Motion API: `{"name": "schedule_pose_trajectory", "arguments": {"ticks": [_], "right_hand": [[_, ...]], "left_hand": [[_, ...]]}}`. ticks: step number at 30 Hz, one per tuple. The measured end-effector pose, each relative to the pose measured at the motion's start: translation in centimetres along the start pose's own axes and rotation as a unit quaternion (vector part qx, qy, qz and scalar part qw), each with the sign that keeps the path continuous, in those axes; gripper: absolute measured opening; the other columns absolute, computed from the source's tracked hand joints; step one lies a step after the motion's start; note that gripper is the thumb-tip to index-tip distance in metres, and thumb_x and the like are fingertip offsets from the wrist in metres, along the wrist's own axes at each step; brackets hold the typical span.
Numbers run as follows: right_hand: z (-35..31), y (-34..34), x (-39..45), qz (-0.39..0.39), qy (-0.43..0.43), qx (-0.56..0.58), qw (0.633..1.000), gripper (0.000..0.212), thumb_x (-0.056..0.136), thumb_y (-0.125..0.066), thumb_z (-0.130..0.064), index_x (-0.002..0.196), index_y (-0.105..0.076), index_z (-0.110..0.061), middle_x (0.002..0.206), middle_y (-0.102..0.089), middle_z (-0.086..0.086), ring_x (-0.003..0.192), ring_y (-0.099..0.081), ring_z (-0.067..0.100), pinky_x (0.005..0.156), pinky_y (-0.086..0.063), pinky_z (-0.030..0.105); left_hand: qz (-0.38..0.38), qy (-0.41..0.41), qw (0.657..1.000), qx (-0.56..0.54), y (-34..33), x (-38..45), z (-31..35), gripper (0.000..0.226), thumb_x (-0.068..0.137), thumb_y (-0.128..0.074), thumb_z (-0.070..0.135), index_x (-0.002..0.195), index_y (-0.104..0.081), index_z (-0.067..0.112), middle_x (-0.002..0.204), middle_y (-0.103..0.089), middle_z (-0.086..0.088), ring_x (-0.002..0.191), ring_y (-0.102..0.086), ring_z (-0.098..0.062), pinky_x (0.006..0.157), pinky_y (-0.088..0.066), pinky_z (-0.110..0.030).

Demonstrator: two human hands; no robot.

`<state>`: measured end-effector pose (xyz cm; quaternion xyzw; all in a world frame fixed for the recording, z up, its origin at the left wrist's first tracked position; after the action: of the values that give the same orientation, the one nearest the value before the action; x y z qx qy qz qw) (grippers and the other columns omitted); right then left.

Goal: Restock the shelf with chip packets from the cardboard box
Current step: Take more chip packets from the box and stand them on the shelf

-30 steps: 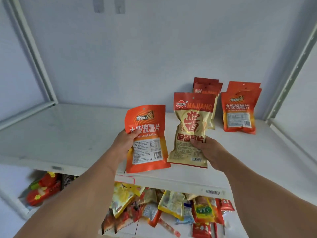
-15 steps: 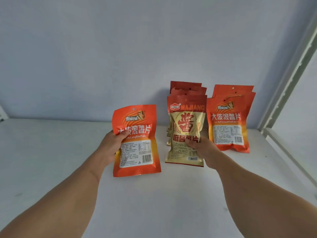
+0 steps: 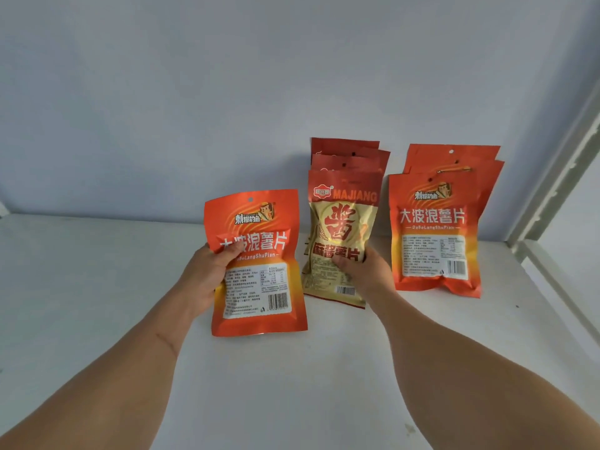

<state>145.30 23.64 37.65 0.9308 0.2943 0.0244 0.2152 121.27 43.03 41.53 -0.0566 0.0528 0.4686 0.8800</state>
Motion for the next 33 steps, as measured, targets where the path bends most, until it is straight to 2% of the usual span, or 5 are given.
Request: {"name": "schedule_pose_trajectory", "arguments": {"ticks": [6, 8, 10, 17, 33], "right_hand": [[-1.0, 3.1, -3.2, 0.057, -0.016, -0.075, 0.995, 0.064, 0.083, -0.075, -0.053, 0.132, -0.049, -0.021, 0.109, -0.066, -0.005, 0.093, -0.066, 0.019, 0.06, -0.049, 0.03], [-1.0, 5.0, -4.7, 0.066, 0.003, -0.165, 0.984, 0.041, 0.093, -0.065, -0.048, 0.121, -0.056, -0.02, 0.107, -0.063, 0.001, 0.099, -0.063, 0.025, 0.059, -0.039, 0.03], [-1.3, 6.5, -6.6, 0.048, 0.04, -0.307, 0.95, 0.022, 0.101, -0.055, -0.037, 0.102, -0.062, -0.017, 0.1, -0.063, 0.005, 0.098, -0.063, 0.028, 0.064, -0.046, 0.032], [1.1, 15.2, -11.4, 0.069, 0.06, -0.486, 0.869, 0.027, 0.105, -0.043, -0.034, 0.113, -0.064, -0.019, 0.108, -0.068, 0.002, 0.093, -0.066, 0.025, 0.075, -0.055, 0.036], [7.6, 19.2, -8.0, -0.011, 0.035, -0.413, 0.91, 0.042, 0.095, -0.05, -0.063, 0.111, -0.065, -0.027, 0.098, -0.068, -0.008, 0.083, -0.065, 0.014, 0.074, -0.058, 0.027]], "left_hand": [[-0.041, -0.028, 0.999, -0.01, -3.5, -1.8, 0.8, 0.017, 0.093, -0.07, 0.023, 0.109, -0.068, 0.017, 0.099, -0.08, -0.005, 0.092, -0.076, -0.029, 0.084, -0.059, -0.045], [-0.062, -0.036, 0.997, -0.003, -5.1, -2.7, 1.2, 0.018, 0.093, -0.07, 0.024, 0.11, -0.068, 0.017, 0.098, -0.08, -0.004, 0.089, -0.077, -0.026, 0.082, -0.059, -0.044], [-0.08, -0.045, 0.996, -0.002, -6.8, -3.3, 1.6, 0.016, 0.093, -0.071, 0.025, 0.107, -0.069, 0.019, 0.096, -0.08, -0.002, 0.087, -0.078, -0.023, 0.081, -0.06, -0.042], [-0.149, -0.056, 0.987, 0.007, -17.4, -5.5, 1.8, 0.011, 0.093, -0.072, 0.025, 0.102, -0.07, 0.02, 0.095, -0.08, -0.001, 0.089, -0.077, -0.025, 0.082, -0.06, -0.043], [-0.109, -0.031, 0.992, 0.053, -31.5, -2.5, -1.3, 0.008, 0.094, -0.07, 0.032, 0.095, -0.068, 0.025, 0.093, -0.076, 0.002, 0.086, -0.074, -0.019, 0.075, -0.059, -0.035]]}}
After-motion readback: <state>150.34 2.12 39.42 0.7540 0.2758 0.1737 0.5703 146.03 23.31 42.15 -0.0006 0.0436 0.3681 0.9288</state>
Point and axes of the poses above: each hand's wrist, its own x-axis towards the middle knuckle, its own y-axis out of the back of the hand, z = x × y, the point moved 8 cm from there along x, towards the middle knuckle
